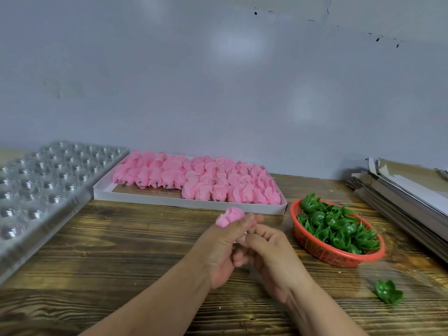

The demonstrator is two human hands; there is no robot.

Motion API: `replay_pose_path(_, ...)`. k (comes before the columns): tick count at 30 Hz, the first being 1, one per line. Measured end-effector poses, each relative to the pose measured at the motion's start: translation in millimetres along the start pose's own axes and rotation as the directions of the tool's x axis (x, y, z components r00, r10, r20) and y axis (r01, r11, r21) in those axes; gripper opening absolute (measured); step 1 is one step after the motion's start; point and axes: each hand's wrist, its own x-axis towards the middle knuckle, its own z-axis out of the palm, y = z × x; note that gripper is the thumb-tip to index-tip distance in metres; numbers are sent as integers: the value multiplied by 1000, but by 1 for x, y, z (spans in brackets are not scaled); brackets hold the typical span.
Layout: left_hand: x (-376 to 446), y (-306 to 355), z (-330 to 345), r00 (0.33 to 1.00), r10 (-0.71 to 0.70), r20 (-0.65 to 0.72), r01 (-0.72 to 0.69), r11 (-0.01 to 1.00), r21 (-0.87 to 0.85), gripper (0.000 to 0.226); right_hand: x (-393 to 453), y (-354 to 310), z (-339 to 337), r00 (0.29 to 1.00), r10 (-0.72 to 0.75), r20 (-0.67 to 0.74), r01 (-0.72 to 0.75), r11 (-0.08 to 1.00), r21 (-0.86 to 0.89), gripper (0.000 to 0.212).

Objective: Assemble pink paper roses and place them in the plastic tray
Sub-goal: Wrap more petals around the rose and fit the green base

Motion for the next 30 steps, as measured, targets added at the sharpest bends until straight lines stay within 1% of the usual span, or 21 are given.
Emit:
replay_pose_path(1,1,0,0,1000,4,-16,-4,1000,1,44,0,1,2,1000,-6,-20,5,1000,-12,7)
replay_pose_path(2,2,1,1,999,10,-35,-11,1000,-19,48,0,2,2,997,-45,-56,40,995,-91,11)
replay_pose_path(3,3,1,2,998,21,-62,-24,998,-57,46,-1,3,2,989,-116,-95,90,966,-244,15)
replay_pose_path(4,4,0,3,995,30,-94,-40,994,-103,38,0,4,3,972,-202,-119,130,888,-441,20)
replay_pose_path(5,5,0,4,992,32,-122,-49,989,-141,30,0,6,3,951,-283,-125,152,779,-608,21)
replay_pose_path(6,5,-1,5,990,28,-138,-50,985,-164,26,0,7,4,928,-352,-123,165,682,-712,21)
replay_pose_path(7,5,-1,5,990,19,-139,-43,984,-173,24,0,6,5,910,-398,-120,175,629,-757,20)
replay_pose_path(8,5,-2,6,992,12,-130,-34,985,-172,23,0,6,6,898,-423,-120,186,613,-768,19)
replay_pose_path(10,4,-1,6,996,6,-90,-18,991,-130,25,-1,7,6,898,-414,-146,194,671,-716,17)
replay_pose_path(13,1,3,4,1000,17,-22,-16,1000,22,39,0,6,4,949,-257,-184,138,860,-492,15)
replay_pose_path(15,-1,6,1,999,23,44,-26,997,79,37,1,3,0,987,-101,-122,65,961,-270,14)
replay_pose_path(17,-1,6,-1,997,13,71,-20,994,109,36,0,0,-2,999,21,-43,-26,994,-108,11)
replay_pose_path(18,0,6,-2,998,8,70,-16,993,114,38,1,-1,-2,998,50,-31,-52,996,-77,10)
replay_pose_path(19,0,6,-1,998,11,61,-18,994,111,40,0,0,-2,998,47,-36,-50,995,-82,9)
replay_pose_path(21,1,6,1,999,27,30,-29,997,77,42,0,2,1,994,-76,-81,55,969,-239,4)
replay_pose_path(23,4,4,1,1000,30,-8,-30,999,12,43,0,4,3,963,-249,-103,163,842,-515,8)
replay_pose_path(24,5,2,1,999,31,-24,-31,999,-9,43,0,6,3,947,-304,-99,184,772,-609,12)
replay_pose_path(25,5,1,0,999,30,-33,-31,999,-14,43,0,6,3,942,-319,-105,185,754,-630,14)
replay_pose_path(27,4,1,-1,1000,24,-18,-23,999,37,40,0,6,1,959,-262,-109,166,827,-537,8)
replay_pose_path(29,0,3,0,999,23,28,-26,995,98,36,1,3,-2,986,-146,-85,110,935,-336,14)
replay_pose_path(30,-2,5,-1,998,23,53,-29,993,114,36,1,2,-3,995,-84,-55,70,972,-226,12)
